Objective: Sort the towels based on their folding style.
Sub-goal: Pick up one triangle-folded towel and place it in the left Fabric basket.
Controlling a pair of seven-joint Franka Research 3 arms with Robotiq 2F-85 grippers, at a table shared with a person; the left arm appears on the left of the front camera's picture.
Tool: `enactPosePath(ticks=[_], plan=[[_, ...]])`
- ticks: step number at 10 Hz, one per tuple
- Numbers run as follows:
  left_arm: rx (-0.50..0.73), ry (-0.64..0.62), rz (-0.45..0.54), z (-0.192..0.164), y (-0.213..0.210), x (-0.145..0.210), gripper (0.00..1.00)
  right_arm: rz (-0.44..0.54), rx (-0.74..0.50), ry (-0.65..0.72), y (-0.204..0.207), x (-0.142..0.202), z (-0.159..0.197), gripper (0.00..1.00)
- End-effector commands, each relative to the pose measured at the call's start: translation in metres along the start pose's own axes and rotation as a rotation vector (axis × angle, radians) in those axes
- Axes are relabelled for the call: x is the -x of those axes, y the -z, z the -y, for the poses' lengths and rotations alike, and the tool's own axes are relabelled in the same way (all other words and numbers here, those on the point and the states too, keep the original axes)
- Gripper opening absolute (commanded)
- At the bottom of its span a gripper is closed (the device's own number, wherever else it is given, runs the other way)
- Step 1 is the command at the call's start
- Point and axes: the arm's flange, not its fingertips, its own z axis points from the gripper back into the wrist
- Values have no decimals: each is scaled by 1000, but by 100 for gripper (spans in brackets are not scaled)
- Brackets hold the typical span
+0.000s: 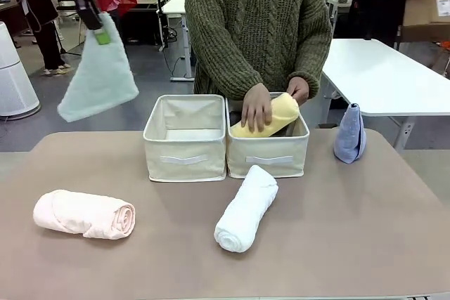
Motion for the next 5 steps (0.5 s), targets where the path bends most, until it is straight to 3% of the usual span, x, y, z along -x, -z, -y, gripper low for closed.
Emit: enactPosePath(ticks=[1, 5], plan=[[28, 51, 51, -1, -5, -19, 17, 28, -11, -16, 0, -1, 1, 100], [68, 138, 42, 7, 7, -79, 17, 28, -11, -16, 0, -1, 1, 100]])
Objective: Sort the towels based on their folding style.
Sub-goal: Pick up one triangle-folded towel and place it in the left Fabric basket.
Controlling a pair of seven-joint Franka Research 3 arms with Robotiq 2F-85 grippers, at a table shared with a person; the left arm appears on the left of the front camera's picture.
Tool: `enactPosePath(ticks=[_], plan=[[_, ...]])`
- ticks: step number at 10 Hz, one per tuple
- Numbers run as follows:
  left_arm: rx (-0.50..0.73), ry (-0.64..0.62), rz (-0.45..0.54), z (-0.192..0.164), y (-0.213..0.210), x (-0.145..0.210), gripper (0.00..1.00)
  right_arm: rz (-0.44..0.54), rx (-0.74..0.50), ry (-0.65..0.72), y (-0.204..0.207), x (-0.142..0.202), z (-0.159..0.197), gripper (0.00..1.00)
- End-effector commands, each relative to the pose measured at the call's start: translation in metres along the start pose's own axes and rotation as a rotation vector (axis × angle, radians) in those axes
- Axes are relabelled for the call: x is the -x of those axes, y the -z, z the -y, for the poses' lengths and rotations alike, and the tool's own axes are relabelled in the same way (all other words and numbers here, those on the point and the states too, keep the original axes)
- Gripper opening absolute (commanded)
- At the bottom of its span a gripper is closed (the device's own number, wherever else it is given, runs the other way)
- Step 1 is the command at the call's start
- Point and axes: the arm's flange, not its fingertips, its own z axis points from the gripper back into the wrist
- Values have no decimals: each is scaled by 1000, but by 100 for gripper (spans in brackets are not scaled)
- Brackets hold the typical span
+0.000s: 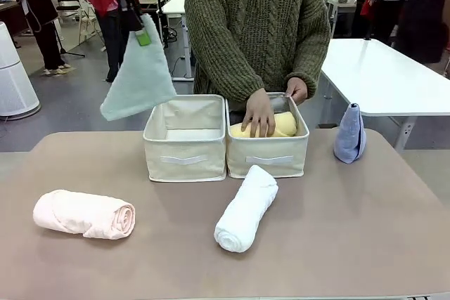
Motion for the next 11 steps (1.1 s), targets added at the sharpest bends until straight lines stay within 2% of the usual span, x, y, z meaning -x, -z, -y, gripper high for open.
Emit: enactPosePath(ticks=[1, 2, 5, 6, 11], plan=[[44, -72, -83, -8, -14, -8, 17, 28, -11, -16, 0, -1, 1, 100], [0, 0, 0, 0, 0, 0, 17, 28, -11, -16, 0, -1, 1, 100], [23, -15, -23, 0, 4, -5, 17, 28, -11, -16, 0, -1, 1, 100], [13, 41, -40, 8, 5, -3, 17, 28, -11, -16, 0, -1, 1, 100], [29, 184, -9, -2, 15, -66, 17, 28, -11, -16, 0, -1, 1, 100]])
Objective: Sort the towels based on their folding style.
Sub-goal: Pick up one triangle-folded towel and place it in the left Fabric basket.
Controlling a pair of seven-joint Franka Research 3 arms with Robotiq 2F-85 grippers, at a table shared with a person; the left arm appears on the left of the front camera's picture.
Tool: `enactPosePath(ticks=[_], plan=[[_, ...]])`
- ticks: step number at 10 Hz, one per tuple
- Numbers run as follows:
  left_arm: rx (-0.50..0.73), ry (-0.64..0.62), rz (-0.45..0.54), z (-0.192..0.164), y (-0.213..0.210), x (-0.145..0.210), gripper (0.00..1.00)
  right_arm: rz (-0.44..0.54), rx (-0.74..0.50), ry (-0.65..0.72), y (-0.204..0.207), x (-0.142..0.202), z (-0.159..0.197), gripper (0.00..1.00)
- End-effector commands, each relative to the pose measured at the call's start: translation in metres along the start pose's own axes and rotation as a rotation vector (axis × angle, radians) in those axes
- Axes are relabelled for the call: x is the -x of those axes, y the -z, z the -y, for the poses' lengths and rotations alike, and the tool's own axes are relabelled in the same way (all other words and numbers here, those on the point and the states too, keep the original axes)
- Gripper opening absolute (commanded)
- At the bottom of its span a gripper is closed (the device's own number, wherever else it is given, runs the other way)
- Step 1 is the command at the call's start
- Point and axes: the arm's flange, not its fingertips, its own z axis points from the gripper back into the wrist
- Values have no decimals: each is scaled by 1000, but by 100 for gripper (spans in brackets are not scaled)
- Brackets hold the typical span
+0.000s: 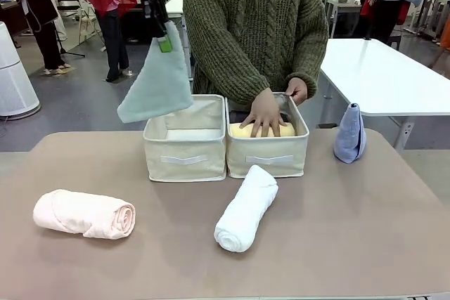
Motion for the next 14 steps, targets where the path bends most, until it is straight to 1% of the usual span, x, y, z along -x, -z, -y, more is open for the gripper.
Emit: enactPosePath(ticks=[1, 3, 4, 5, 8, 9, 11, 12, 14], plan=[[19, 61, 36, -25, -1, -22, 17, 28, -11, -16, 0, -1, 1, 100], [55, 101, 12, -33, 26, -42, 17, 28, -11, -16, 0, -1, 1, 100], [71, 115, -1, -37, 38, -44, 17, 28, -11, -16, 0, -1, 1, 100], [73, 139, 3, -37, 50, -43, 17, 28, -11, -16, 0, -1, 1, 100], [64, 225, -37, -35, 88, -50, 17, 28, -11, -16, 0, -1, 1, 100], [55, 237, -40, -28, 101, -51, 17, 28, -11, -16, 0, -1, 1, 100], [102, 264, -36, -27, 131, -54, 17, 28, -11, -16, 0, -1, 1, 100], [127, 269, -39, -20, 146, -58, 17, 28, -11, -16, 0, -1, 1, 100], [182, 278, -78, -14, 170, -61, 17, 28, -11, -16, 0, -1, 1, 100]])
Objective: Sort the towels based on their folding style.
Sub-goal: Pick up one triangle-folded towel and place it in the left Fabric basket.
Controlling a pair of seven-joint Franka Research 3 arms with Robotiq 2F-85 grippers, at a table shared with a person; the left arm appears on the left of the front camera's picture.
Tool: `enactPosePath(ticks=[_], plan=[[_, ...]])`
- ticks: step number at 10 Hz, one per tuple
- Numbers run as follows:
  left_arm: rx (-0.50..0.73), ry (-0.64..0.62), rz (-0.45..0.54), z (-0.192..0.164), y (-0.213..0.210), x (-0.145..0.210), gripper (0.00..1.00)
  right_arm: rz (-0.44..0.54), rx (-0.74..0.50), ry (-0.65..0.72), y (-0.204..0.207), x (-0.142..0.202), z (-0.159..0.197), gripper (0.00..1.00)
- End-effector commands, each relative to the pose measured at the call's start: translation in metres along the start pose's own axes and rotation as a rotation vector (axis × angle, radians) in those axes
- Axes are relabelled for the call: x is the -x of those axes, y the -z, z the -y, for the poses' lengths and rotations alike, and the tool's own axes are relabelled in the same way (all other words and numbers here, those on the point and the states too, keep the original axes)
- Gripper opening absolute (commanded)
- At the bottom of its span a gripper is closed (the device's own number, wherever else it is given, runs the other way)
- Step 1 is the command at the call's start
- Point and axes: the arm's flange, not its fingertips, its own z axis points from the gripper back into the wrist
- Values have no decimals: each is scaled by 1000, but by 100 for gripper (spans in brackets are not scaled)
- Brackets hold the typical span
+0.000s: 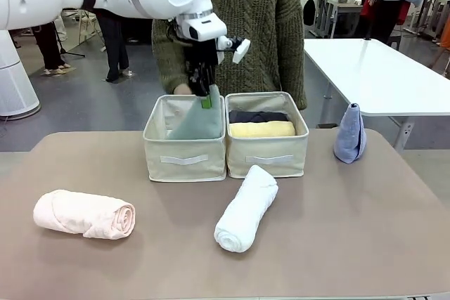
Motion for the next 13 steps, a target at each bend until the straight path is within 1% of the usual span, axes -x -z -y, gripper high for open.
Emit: enactPosePath(ticks=[1, 3, 6, 7, 9, 11, 12, 13], plan=[[18, 15, -36, 3, 13, -2, 17, 27, -12, -17, 0, -1, 2, 100], [53, 10, -44, 5, 34, -2, 17, 27, -12, -17, 0, -1, 2, 100], [67, -5, -68, 7, 46, -3, 17, 27, -12, -17, 0, -1, 2, 100], [69, -7, -66, 7, 45, -3, 51, 27, -12, -17, 0, -1, 2, 100], [64, -8, -62, 8, 43, -2, 100, 27, -12, -17, 0, -1, 2, 100], [73, -4, -64, 7, 43, -2, 100, 27, -12, -17, 0, -1, 2, 100], [75, -4, -63, 7, 44, -2, 96, 27, -12, -17, 0, -1, 2, 100], [73, -7, -61, 9, 43, -3, 100, 27, -12, -17, 0, -1, 2, 100]])
